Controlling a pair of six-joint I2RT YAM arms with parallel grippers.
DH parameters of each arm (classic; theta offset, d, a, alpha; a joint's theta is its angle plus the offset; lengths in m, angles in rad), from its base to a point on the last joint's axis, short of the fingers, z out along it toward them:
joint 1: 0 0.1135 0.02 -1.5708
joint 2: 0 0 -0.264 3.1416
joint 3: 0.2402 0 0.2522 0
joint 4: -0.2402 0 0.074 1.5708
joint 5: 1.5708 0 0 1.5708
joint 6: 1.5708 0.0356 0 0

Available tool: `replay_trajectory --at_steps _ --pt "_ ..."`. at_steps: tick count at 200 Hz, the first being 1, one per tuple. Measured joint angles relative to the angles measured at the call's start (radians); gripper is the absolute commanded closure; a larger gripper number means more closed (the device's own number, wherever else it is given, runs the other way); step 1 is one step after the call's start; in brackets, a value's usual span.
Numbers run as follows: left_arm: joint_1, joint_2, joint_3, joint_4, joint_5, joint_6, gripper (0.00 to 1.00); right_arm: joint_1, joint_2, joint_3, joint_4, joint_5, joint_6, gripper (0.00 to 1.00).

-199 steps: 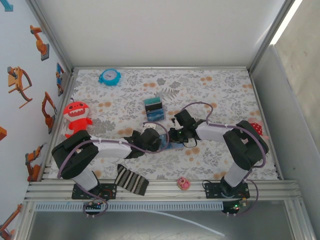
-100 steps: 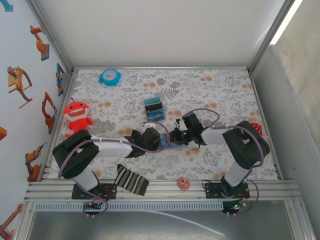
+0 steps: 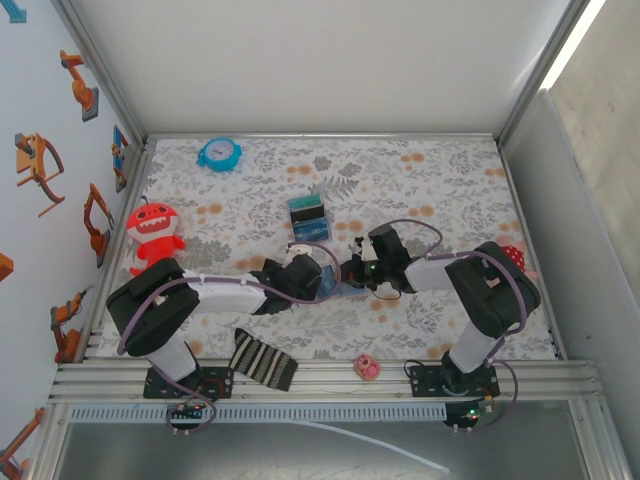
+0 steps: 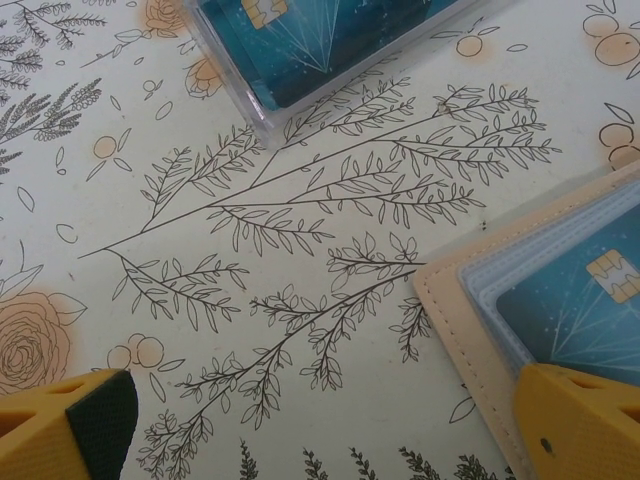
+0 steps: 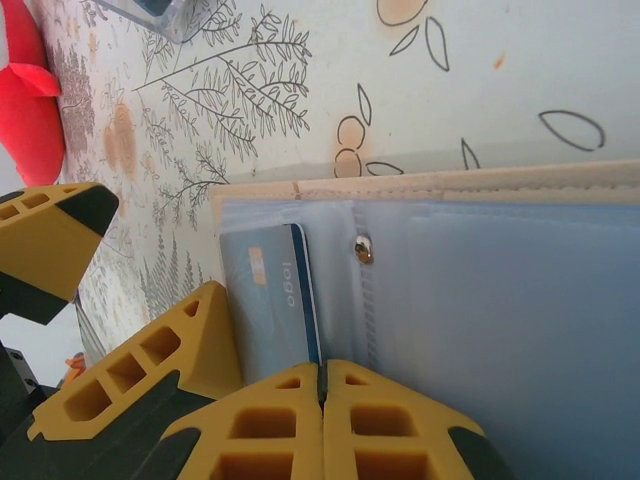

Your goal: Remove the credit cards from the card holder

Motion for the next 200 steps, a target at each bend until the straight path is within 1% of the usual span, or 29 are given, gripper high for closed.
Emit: replay_trajectory --at_steps 101,200 --pt "-0.005 0.004 0.0 0.003 0.0 0.0 0.03 -0.021 -0.03 0.0 -0.07 0.012 -0.047 1.0" --pt "-0.006 0.0 0.001 0.0 -0.014 0.024 0.03 -0.032 -0.094 0.005 -0.204 0.074 -0.114 1.0"
